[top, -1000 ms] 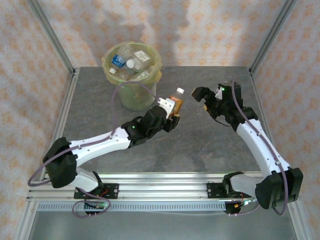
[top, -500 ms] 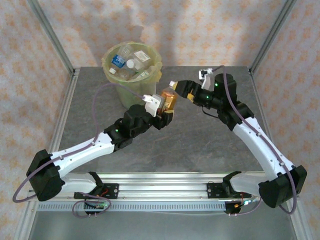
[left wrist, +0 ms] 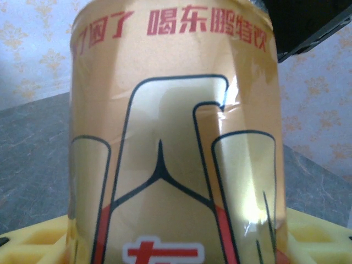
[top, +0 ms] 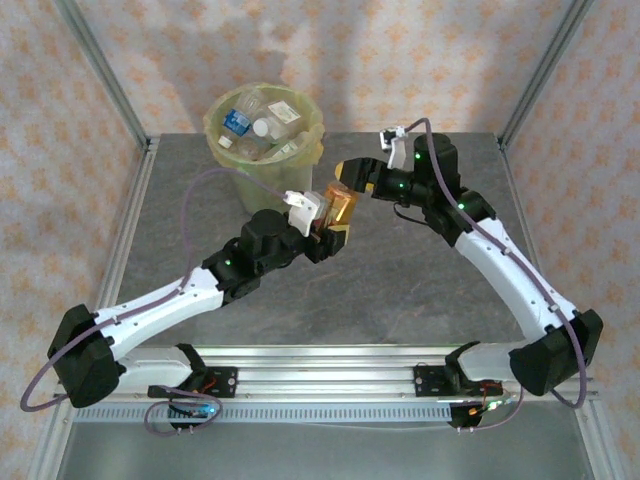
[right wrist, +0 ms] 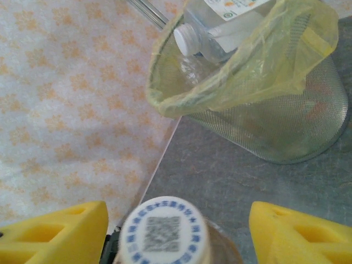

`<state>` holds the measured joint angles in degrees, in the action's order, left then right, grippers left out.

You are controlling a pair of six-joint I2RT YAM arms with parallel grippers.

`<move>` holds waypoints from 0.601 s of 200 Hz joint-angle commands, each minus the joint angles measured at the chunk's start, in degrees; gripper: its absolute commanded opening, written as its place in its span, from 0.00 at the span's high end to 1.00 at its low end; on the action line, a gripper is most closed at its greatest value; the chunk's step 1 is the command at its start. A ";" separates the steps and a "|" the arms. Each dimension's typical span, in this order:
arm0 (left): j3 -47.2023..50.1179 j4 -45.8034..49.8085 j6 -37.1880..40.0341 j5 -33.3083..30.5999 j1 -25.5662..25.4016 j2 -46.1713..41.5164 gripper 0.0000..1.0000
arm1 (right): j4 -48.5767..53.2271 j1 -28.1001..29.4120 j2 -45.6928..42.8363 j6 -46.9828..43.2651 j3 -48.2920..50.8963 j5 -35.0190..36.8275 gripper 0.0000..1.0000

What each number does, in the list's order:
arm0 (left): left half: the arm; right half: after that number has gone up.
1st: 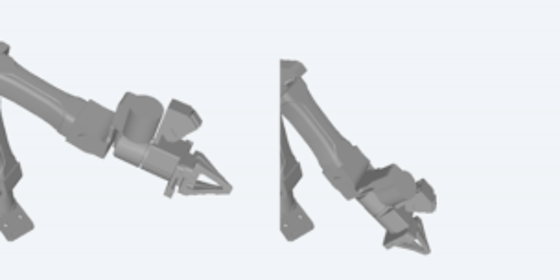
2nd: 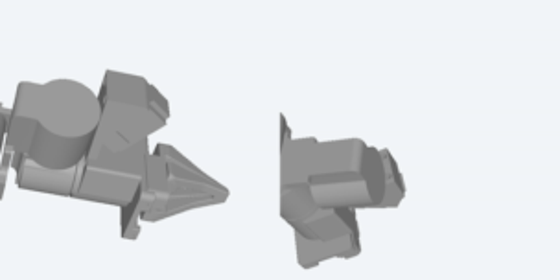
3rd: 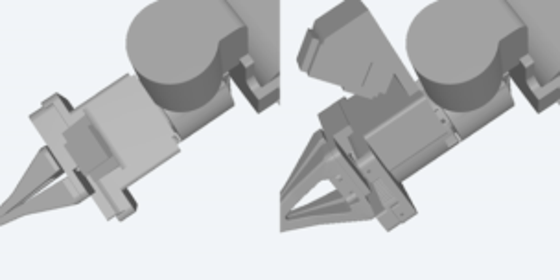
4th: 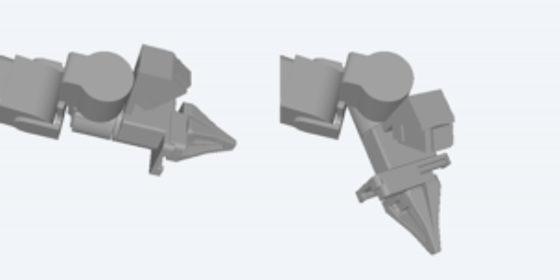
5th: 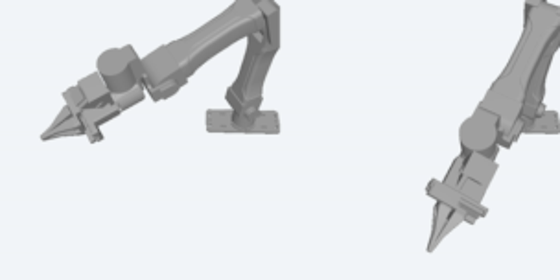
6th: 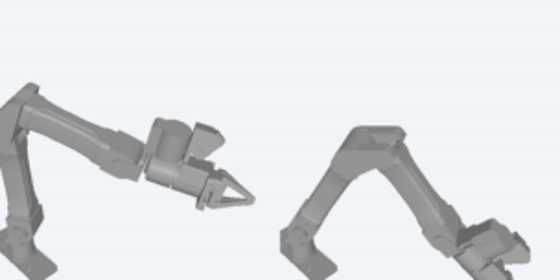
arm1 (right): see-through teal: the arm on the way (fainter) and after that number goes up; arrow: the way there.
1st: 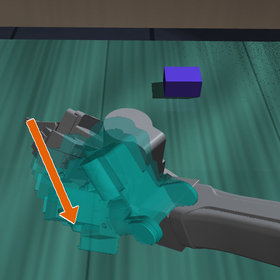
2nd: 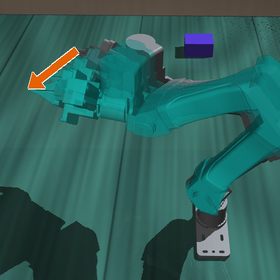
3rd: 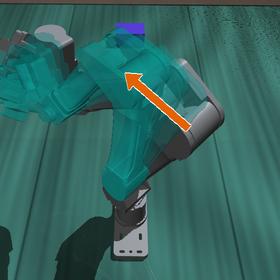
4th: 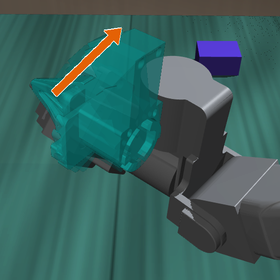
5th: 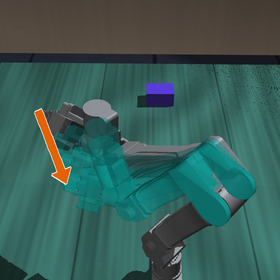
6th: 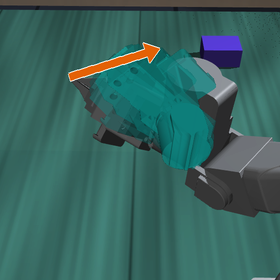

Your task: Put the plastic bottles in the bin

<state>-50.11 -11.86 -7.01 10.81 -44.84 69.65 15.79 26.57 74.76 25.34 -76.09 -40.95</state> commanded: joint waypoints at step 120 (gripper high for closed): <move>-2.44 3.24 -3.14 -0.46 2.27 -3.62 0.00 | 9.58 2.35 3.86 -8.97 -10.27 5.83 0.99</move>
<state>-50.26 -10.96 -8.60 11.57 -43.57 69.28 21.21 28.40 77.36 19.84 -80.99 -38.98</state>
